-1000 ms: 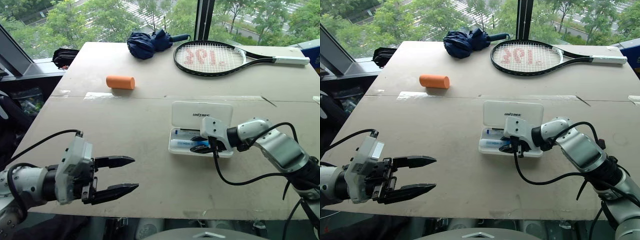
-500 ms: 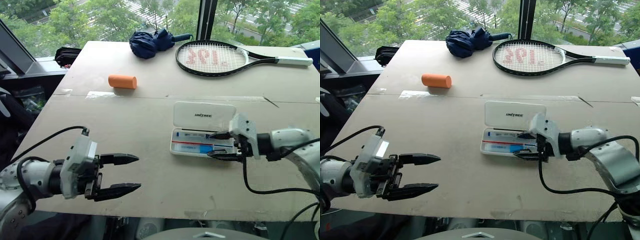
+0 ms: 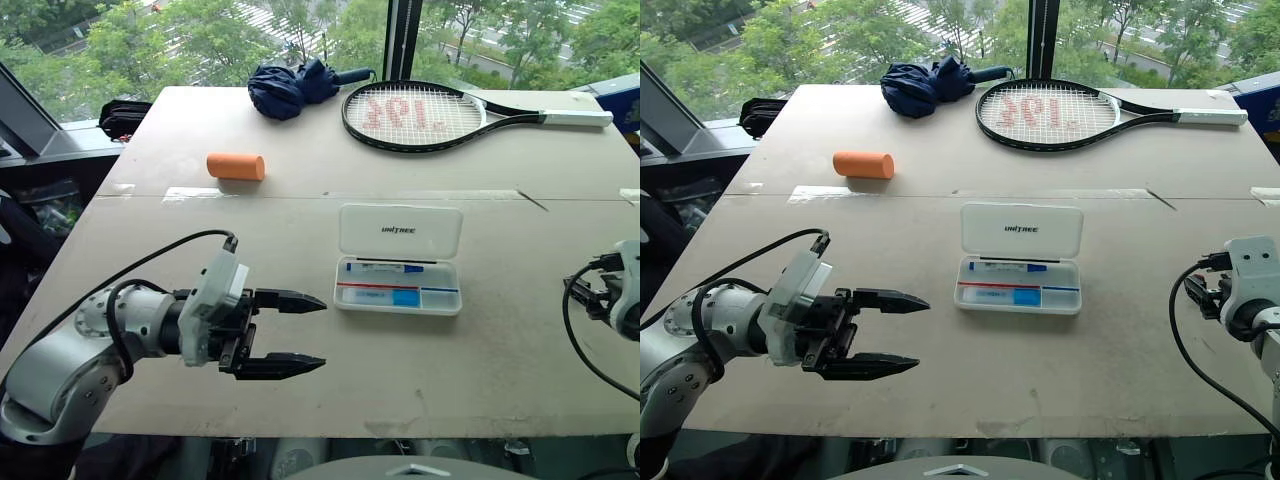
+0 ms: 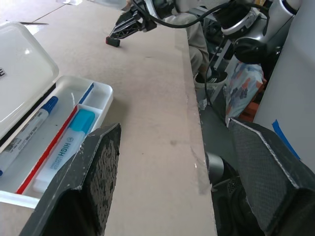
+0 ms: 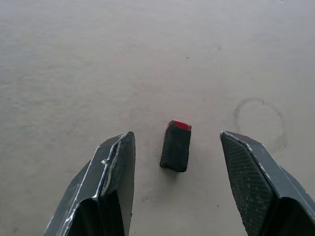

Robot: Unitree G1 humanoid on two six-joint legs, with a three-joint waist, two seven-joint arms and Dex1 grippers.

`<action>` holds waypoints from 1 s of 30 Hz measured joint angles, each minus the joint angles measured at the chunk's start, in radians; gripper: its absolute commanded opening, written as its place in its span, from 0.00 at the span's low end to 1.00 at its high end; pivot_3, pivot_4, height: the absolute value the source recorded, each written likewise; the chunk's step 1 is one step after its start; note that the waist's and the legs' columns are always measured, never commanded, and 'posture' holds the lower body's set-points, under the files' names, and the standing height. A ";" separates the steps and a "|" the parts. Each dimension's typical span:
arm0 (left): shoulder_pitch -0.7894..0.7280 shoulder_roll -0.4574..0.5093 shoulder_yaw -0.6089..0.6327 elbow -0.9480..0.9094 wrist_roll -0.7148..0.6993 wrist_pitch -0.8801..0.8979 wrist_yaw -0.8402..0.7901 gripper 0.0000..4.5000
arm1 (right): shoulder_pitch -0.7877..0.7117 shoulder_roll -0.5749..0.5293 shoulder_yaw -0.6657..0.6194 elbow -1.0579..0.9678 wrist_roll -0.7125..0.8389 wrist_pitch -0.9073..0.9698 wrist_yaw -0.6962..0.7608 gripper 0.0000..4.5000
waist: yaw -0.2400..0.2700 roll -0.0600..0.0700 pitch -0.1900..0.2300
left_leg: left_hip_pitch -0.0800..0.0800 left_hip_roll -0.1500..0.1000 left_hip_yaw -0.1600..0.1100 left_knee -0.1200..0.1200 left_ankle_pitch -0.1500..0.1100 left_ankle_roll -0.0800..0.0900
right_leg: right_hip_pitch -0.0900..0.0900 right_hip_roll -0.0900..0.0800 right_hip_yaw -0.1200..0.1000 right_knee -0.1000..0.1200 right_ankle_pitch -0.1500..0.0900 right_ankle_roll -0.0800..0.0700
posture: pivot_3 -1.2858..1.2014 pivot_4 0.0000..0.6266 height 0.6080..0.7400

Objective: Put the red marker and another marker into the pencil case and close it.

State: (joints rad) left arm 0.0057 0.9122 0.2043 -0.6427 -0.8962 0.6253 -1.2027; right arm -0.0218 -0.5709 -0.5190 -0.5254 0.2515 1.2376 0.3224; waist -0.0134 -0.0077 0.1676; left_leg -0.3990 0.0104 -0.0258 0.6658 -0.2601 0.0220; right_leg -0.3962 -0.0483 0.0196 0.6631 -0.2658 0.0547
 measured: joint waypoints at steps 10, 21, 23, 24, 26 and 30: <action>0.030 -0.014 -0.019 0.008 0.026 -0.034 -0.002 0.77 | -0.032 -0.011 0.034 0.148 -0.003 -0.068 -0.010 0.00 | 0.005 0.000 0.000 | 0.000 0.000 0.000 0.000 0.000 0.000 | 0.001 -0.001 0.000 0.000 0.000 0.000 | 0.52 0.24 0.94; 0.006 -0.005 -0.016 0.028 0.027 -0.033 -0.003 0.77 | -0.114 -0.369 0.390 -0.122 0.233 -0.374 0.611 0.00 | -0.006 0.001 0.001 | 0.001 0.005 -0.001 0.000 0.000 0.000 | 0.000 0.003 -0.001 0.000 0.000 0.000 | 0.52 0.24 0.94; 0.000 -0.004 -0.016 0.026 0.026 -0.032 -0.002 0.77 | -0.175 -0.376 0.510 -0.100 0.203 -0.447 0.667 0.00 | 0.001 0.000 0.002 | 0.000 0.005 -0.001 0.001 0.000 0.000 | 0.000 0.002 -0.002 -0.001 0.000 0.000 | 0.52 0.24 0.94; 0.002 -0.004 -0.016 0.026 0.026 -0.031 -0.001 0.77 | -0.189 -0.381 0.556 -0.077 0.185 -0.477 0.689 0.00 | 0.005 0.000 0.002 | -0.001 0.004 -0.003 0.001 0.000 0.000 | 0.000 0.001 -0.003 -0.001 0.000 0.000 | 0.52 0.24 0.94; 0.005 -0.004 -0.015 0.026 0.026 -0.029 0.000 0.77 | -0.211 -0.392 0.622 -0.026 0.147 -0.527 0.720 0.00 | 0.013 0.000 0.002 | -0.002 0.001 -0.003 0.001 0.000 0.000 | 0.000 -0.001 -0.003 -0.001 0.000 0.001 | 0.52 0.24 0.94; 0.045 -0.002 -0.002 0.018 0.024 -0.026 0.008 0.77 | -0.255 -0.398 0.702 0.086 0.066 -0.620 0.760 0.00 | 0.010 -0.001 0.003 | -0.002 0.000 -0.002 0.001 0.000 0.000 | 0.000 -0.003 -0.003 -0.001 0.000 0.001 | 0.52 0.24 0.94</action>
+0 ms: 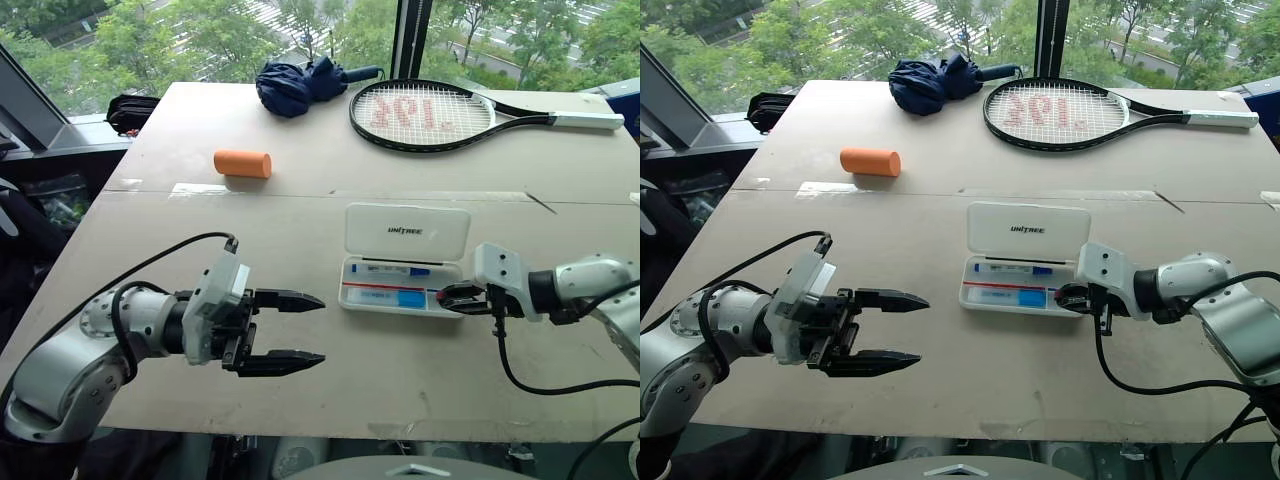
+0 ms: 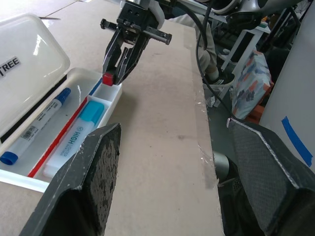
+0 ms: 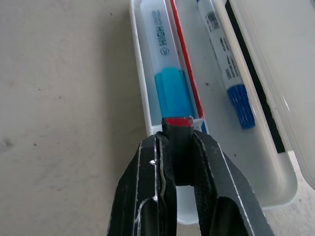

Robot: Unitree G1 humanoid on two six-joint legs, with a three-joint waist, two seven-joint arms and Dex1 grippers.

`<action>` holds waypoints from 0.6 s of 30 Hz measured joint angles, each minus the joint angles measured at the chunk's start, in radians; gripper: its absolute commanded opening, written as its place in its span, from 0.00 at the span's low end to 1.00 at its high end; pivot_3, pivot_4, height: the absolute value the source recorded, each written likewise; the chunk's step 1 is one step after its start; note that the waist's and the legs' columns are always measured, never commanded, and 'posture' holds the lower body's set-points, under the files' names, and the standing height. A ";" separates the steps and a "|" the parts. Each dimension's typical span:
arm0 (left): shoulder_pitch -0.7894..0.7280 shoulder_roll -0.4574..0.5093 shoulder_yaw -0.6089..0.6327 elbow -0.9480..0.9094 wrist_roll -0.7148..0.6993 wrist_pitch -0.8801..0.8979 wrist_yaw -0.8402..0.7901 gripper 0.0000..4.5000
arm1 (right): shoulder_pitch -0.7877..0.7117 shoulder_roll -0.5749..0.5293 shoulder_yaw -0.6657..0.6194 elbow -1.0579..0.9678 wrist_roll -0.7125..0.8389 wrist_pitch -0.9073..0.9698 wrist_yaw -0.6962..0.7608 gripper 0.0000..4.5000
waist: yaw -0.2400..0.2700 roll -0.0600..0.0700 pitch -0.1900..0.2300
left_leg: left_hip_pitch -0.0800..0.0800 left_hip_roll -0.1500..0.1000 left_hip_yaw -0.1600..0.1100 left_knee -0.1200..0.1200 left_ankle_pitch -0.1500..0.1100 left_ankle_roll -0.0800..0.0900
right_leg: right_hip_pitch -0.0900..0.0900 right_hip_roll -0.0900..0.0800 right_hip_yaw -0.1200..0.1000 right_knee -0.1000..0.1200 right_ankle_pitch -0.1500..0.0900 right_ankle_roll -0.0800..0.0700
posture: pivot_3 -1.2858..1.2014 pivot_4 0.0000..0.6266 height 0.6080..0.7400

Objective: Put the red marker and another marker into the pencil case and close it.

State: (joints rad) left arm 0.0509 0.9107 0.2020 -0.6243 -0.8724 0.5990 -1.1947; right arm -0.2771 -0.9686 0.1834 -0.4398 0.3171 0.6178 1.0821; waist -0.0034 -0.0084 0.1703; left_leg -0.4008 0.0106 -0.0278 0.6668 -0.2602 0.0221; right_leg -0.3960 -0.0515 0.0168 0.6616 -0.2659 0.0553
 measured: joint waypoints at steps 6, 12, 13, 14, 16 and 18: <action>0.015 0.003 0.028 -0.054 -0.035 0.017 0.043 0.77 | -0.012 0.000 0.037 0.067 -0.040 -0.057 0.045 0.37 | 0.000 0.000 0.000 | 0.000 0.000 -0.001 0.000 0.000 0.000 | 0.000 0.000 -0.001 0.001 0.000 0.000 | 0.52 0.24 0.94; -0.003 0.007 0.026 -0.057 -0.037 0.032 0.066 0.77 | 0.018 0.003 -0.052 0.063 0.041 -0.035 0.055 0.50 | 0.003 0.000 0.000 | 0.000 0.000 -0.001 0.000 0.000 0.000 | 0.000 0.000 -0.001 0.001 0.000 0.000 | 0.52 0.24 0.94; -0.004 0.007 0.026 -0.057 -0.037 0.032 0.067 0.77 | 0.023 0.001 -0.075 0.063 0.059 -0.020 0.056 0.41 | 0.003 0.000 0.000 | 0.000 0.000 -0.001 0.000 0.000 0.000 | 0.000 0.000 -0.001 0.001 0.000 0.000 | 0.52 0.24 0.94; -0.005 0.007 0.026 -0.057 -0.037 0.033 0.069 0.77 | 0.029 0.002 -0.137 0.067 0.116 0.042 0.049 0.36 | 0.003 0.000 0.000 | 0.000 0.000 -0.001 0.000 0.000 0.000 | 0.000 0.000 -0.001 0.001 0.000 0.000 | 0.52 0.24 0.94; -0.005 0.006 0.026 -0.057 -0.042 0.034 0.076 0.77 | 0.028 0.000 -0.250 0.100 0.200 0.143 0.032 0.14 | 0.003 0.000 0.000 | 0.001 0.000 -0.001 0.000 0.000 0.000 | 0.001 0.000 -0.001 0.001 0.000 0.000 | 0.52 0.24 0.94; -0.004 0.006 0.026 -0.057 -0.045 0.035 0.081 0.77 | 0.016 -0.002 -0.315 0.139 0.243 0.208 0.012 0.01 | 0.003 0.000 0.000 | 0.001 0.000 -0.001 0.000 0.000 0.000 | 0.001 0.000 -0.001 0.001 0.000 0.000 | 0.52 0.24 0.94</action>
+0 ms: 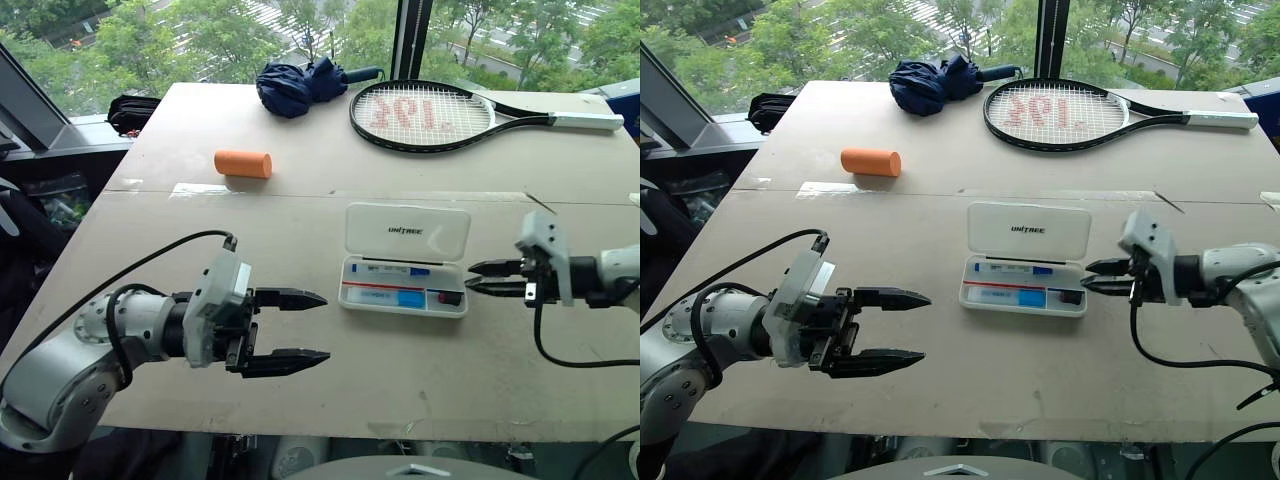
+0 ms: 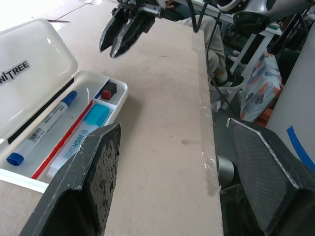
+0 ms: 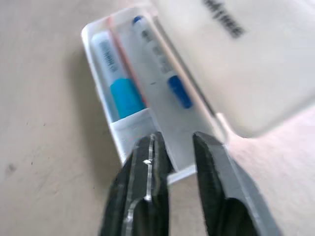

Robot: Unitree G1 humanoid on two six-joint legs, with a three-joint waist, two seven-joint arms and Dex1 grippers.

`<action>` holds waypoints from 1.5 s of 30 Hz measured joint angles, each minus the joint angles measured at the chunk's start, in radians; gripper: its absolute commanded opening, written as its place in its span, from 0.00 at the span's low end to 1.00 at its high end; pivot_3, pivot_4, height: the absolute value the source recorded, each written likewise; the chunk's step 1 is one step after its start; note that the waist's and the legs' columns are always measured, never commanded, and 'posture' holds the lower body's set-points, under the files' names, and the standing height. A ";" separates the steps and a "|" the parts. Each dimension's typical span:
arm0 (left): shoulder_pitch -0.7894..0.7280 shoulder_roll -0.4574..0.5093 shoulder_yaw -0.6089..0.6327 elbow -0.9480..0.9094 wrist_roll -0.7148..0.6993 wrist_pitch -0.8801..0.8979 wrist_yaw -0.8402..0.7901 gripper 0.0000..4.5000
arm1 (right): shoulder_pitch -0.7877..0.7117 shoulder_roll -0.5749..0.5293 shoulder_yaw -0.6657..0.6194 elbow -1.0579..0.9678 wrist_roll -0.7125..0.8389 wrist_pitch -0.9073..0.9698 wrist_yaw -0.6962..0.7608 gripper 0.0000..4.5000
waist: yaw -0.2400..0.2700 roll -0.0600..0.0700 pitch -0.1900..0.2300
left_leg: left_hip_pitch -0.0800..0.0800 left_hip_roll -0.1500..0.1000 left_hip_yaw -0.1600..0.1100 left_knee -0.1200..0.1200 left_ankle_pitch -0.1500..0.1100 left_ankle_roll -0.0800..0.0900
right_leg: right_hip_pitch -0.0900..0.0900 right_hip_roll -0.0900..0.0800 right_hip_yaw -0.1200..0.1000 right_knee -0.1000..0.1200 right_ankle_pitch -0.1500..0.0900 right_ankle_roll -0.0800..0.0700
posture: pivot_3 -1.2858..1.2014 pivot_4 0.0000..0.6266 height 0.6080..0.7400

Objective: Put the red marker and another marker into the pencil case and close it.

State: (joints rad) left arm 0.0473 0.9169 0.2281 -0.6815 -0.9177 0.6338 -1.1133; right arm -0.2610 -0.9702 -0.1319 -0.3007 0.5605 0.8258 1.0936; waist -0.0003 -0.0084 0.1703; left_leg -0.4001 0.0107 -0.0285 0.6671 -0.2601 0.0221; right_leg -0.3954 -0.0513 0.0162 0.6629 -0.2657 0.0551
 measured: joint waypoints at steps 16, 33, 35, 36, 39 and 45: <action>0.096 0.007 0.085 -0.001 -0.009 -0.009 -0.003 0.77 | -0.746 0.367 0.325 0.959 -0.287 -0.002 -0.096 0.01 | -0.030 0.002 0.001 | -0.007 0.000 0.003 -0.002 0.000 0.000 | -0.009 0.001 0.003 0.000 0.000 0.000 | 0.52 0.24 0.94; 0.183 0.005 0.146 -0.001 0.002 -0.021 -0.016 0.77 | -0.386 0.230 0.485 0.181 -0.210 0.123 0.139 0.01 | -0.010 0.003 0.001 | -0.014 -0.001 -0.001 0.002 0.000 0.000 | -0.015 -0.002 -0.001 0.004 0.001 0.001 | 0.52 0.24 0.94; 0.164 0.006 0.136 0.001 0.012 -0.028 -0.018 0.77 | -0.333 0.229 0.499 0.114 -0.256 0.045 0.074 0.01 | -0.015 0.001 -0.005 | -0.010 -0.001 0.001 0.002 0.000 0.000 | -0.012 -0.001 0.000 0.005 0.001 0.001 | 0.52 0.24 0.94; 0.162 0.006 0.131 0.002 0.013 -0.030 -0.018 0.77 | -0.308 0.228 0.494 0.102 -0.262 0.020 0.055 0.01 | -0.015 -0.004 -0.008 | -0.004 0.000 0.000 0.001 0.000 0.000 | -0.007 0.000 -0.001 0.005 0.001 0.000 | 0.52 0.24 0.94; 0.163 0.007 0.113 0.008 0.054 -0.038 -0.012 0.77 | -0.086 0.231 0.352 0.006 -0.263 -0.168 -0.017 0.01 | 0.001 -0.009 -0.012 | 0.006 -0.001 -0.004 -0.002 0.000 0.000 | 0.006 -0.001 -0.005 -0.002 -0.001 0.000 | 0.52 0.24 0.94; 0.188 -0.008 0.091 0.042 0.142 -0.066 0.027 0.77 | 0.373 0.208 -0.034 -0.203 -0.222 -0.397 -0.053 0.51 | 0.017 -0.003 -0.009 | 0.001 -0.002 -0.003 -0.001 0.000 0.000 | 0.004 -0.002 -0.002 -0.002 0.000 0.001 | 0.52 0.24 0.94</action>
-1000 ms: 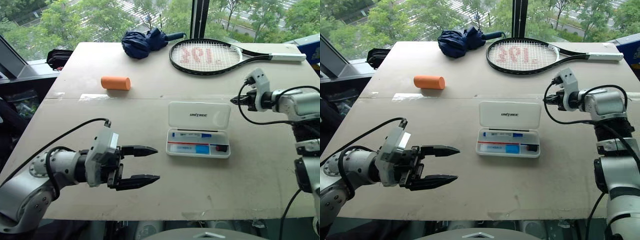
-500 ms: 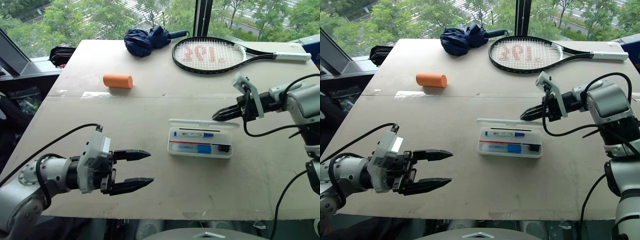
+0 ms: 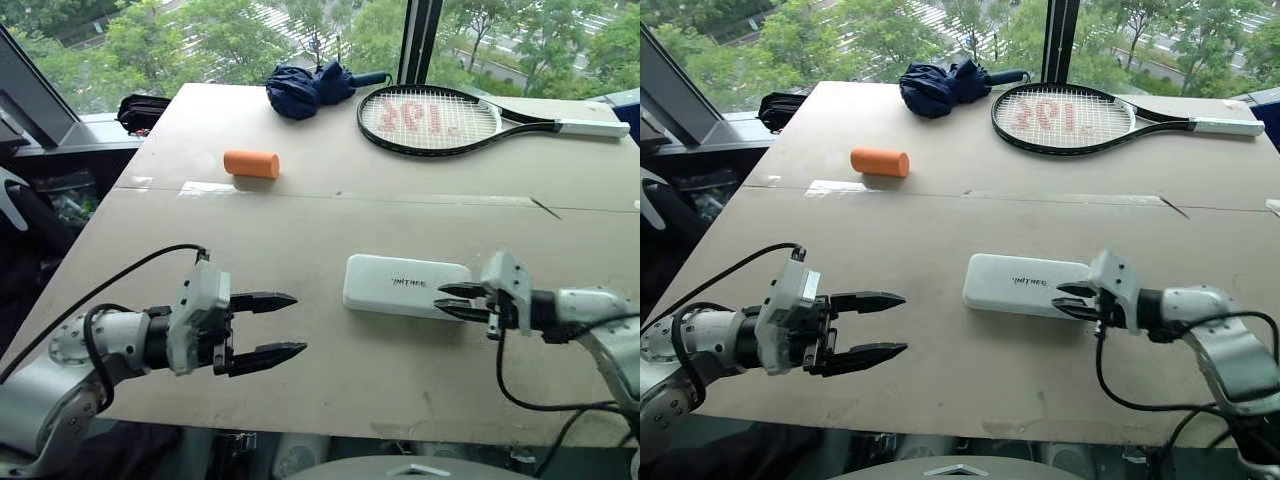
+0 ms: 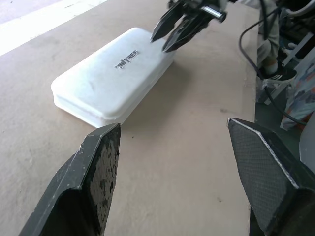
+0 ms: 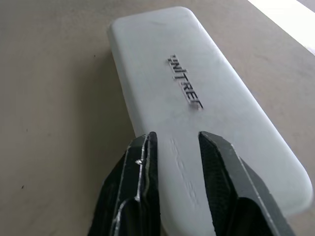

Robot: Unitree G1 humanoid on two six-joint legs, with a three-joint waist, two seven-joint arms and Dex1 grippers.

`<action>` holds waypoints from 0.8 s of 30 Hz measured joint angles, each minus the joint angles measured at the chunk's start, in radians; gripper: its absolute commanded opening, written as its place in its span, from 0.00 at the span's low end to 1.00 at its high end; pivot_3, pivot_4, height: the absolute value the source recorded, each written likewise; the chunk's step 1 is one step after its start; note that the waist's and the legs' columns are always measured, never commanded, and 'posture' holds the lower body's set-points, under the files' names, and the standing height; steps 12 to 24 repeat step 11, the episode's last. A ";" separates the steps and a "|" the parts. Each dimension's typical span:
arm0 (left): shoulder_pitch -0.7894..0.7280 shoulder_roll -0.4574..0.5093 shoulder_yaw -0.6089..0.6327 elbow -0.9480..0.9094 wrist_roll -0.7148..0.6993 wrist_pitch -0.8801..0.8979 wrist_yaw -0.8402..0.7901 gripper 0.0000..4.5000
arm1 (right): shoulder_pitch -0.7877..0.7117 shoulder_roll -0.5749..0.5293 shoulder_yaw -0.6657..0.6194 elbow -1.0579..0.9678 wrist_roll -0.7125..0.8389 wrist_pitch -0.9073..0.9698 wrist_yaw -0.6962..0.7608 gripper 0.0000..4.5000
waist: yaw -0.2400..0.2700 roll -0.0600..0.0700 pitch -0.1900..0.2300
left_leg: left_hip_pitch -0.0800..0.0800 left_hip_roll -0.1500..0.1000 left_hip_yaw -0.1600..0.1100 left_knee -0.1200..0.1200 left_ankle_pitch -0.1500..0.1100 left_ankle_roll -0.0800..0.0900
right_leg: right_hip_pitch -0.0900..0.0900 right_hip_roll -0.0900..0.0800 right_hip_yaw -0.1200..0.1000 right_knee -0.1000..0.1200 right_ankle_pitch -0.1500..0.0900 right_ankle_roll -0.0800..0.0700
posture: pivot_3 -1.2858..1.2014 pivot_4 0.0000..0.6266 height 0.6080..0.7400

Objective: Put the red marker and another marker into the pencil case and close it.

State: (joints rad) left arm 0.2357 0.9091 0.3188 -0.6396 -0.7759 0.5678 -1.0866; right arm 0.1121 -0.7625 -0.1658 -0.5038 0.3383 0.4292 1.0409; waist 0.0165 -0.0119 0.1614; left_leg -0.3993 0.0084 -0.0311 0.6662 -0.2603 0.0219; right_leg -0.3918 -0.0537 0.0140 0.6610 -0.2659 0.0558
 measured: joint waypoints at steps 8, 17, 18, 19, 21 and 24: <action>0.145 -0.018 0.061 0.103 0.059 -0.051 -0.037 0.77 | 0.579 0.130 -0.533 -0.106 0.045 -0.127 0.042 0.99 | -0.005 0.003 -0.001 | 0.003 0.003 0.002 -0.002 0.000 0.000 | -0.001 0.003 0.002 0.000 -0.002 -0.002 | 0.52 0.24 0.94; 0.164 -0.018 0.064 0.125 0.074 -0.068 -0.060 0.77 | 0.677 0.161 -0.593 -0.104 0.052 -0.194 0.079 0.99 | -0.008 0.003 -0.001 | 0.004 0.006 0.006 -0.002 0.000 0.000 | 0.000 0.001 0.004 0.000 -0.003 -0.004 | 0.52 0.24 0.94; 0.164 -0.018 0.064 0.125 0.074 -0.068 -0.060 0.77 | 0.677 0.161 -0.593 -0.104 0.052 -0.194 0.079 0.99 | -0.008 0.003 -0.001 | 0.004 0.006 0.006 -0.002 0.000 0.000 | 0.000 0.001 0.004 0.000 -0.003 -0.004 | 0.52 0.24 0.94; 0.164 -0.018 0.064 0.125 0.074 -0.068 -0.060 0.77 | 0.677 0.161 -0.593 -0.104 0.052 -0.194 0.079 0.99 | -0.008 0.003 -0.001 | 0.004 0.006 0.006 -0.002 0.000 0.000 | 0.000 0.001 0.004 0.000 -0.003 -0.004 | 0.52 0.24 0.94; 0.164 -0.018 0.064 0.125 0.074 -0.068 -0.060 0.77 | 0.677 0.161 -0.593 -0.104 0.052 -0.194 0.079 0.99 | -0.008 0.003 -0.001 | 0.004 0.006 0.006 -0.002 0.000 0.000 | 0.000 0.001 0.004 0.000 -0.003 -0.004 | 0.52 0.24 0.94; 0.164 -0.018 0.064 0.125 0.074 -0.068 -0.060 0.77 | 0.677 0.161 -0.593 -0.104 0.052 -0.194 0.079 0.99 | -0.008 0.003 -0.001 | 0.004 0.006 0.006 -0.002 0.000 0.000 | 0.000 0.001 0.004 0.000 -0.003 -0.004 | 0.52 0.24 0.94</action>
